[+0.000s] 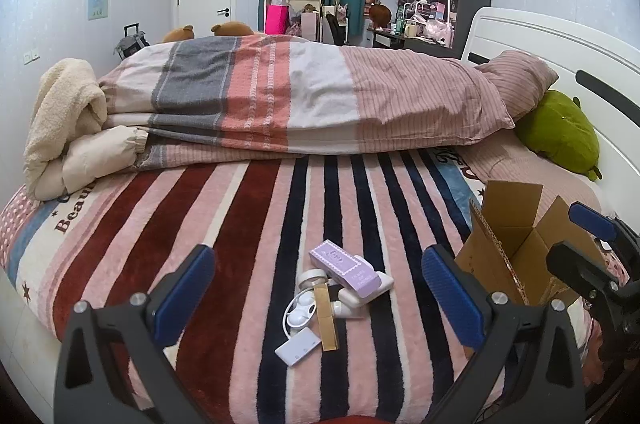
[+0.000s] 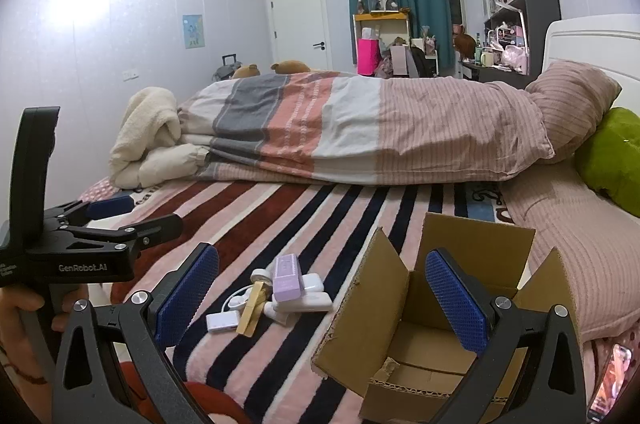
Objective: Organize rigid objects
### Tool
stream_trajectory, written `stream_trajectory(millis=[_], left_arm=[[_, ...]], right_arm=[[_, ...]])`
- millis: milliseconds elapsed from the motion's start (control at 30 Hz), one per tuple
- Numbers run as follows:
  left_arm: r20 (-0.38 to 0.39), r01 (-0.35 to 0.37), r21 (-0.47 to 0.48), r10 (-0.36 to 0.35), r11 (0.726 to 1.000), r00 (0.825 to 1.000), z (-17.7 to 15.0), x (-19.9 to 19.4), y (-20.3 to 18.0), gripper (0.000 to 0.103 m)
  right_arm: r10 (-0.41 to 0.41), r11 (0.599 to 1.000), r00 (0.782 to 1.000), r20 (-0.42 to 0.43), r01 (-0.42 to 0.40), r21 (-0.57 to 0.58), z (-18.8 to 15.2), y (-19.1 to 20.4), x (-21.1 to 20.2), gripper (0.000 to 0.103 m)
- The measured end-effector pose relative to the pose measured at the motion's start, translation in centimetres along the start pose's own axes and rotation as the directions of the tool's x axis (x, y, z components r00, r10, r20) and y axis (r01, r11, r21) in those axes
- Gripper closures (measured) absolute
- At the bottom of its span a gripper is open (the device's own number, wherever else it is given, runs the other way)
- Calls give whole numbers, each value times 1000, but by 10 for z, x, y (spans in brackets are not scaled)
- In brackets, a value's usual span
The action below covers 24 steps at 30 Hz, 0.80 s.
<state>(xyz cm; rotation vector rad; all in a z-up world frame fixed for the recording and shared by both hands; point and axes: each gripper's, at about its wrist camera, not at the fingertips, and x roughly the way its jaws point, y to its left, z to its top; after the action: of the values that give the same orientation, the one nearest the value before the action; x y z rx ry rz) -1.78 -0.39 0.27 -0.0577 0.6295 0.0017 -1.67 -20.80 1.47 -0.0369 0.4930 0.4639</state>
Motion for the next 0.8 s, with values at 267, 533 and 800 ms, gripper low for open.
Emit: stream_trajectory(millis=[267,533,800], left_arm=[[-2,2,-1,-2,1000,1000,-1,0,1,0],[-4,3,-2,-3,1000,1000,-2,0,2,0],[1,10,-15,-10,1000,1000,-3,1,7,0]], right_arm=[[2,1000,1000,-5,-2,0,-3,3,1,0],[2,1000,1000,-5,-2,0,-2,3,1,0],[5,1000,1000,-2,-5,-6,-2,3,1,0]])
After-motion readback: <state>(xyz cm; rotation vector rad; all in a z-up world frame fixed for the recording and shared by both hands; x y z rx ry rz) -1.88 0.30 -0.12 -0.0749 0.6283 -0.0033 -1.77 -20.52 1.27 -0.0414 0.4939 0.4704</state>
